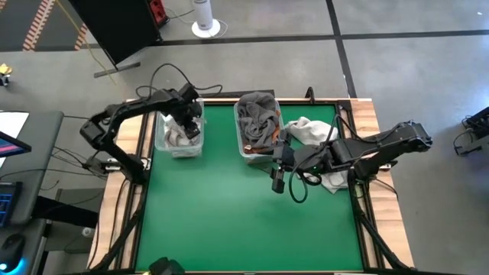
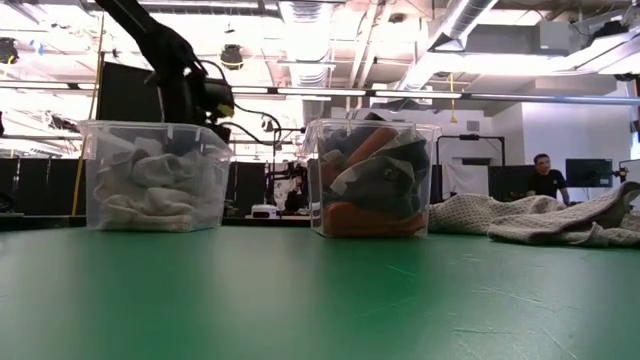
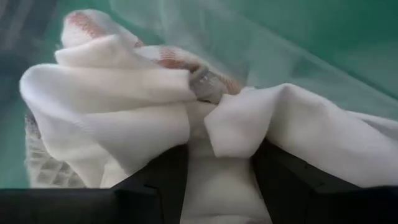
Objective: Sort towels by color in basket
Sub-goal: Put the white towel into the left transparent bin, then put the light gray towel into the left transparent bin
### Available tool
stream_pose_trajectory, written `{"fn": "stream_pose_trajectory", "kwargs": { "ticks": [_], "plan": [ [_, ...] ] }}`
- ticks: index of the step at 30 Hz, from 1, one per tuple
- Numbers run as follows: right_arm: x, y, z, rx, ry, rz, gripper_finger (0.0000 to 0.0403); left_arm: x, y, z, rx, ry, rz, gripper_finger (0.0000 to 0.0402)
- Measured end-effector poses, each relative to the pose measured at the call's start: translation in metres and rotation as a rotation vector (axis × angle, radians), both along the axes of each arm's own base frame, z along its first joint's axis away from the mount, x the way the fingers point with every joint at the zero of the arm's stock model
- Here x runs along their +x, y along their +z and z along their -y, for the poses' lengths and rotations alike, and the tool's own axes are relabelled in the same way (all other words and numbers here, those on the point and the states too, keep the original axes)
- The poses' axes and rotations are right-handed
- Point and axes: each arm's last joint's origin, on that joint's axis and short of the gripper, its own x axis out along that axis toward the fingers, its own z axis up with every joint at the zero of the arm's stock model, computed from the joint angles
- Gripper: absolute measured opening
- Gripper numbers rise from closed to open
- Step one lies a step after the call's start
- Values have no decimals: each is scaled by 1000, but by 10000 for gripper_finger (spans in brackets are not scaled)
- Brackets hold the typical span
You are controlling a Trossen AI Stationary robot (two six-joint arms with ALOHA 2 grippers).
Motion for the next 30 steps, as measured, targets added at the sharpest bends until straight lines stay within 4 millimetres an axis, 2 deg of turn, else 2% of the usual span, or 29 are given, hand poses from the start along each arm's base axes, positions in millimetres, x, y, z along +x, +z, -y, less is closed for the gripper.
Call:
{"fn": "stream_pose_trajectory", "kwargs": {
  "ticks": [5, 11, 15, 18, 24, 30],
  "plan": [
    [0, 0, 0, 7, -3, 3, 232, -10, 37, 11, 122, -63, 56, 172],
    [0, 0, 1, 15, -7, 5, 232, -27, 83, 29, 322, -47, 125, 172],
    [0, 0, 1, 14, -8, 3, 232, -37, 106, 41, 405, -49, 193, 172],
    [0, -1, 1, 0, -18, -12, 232, -40, 123, 50, 474, -35, 308, 172],
    [-6, -14, 17, -58, -165, -148, 232, -27, 144, 72, 439, -188, 614, 172],
    [-18, -32, 42, -12, -308, -351, 232, -4, 146, 97, 375, -333, 699, 172]
  ]
}}
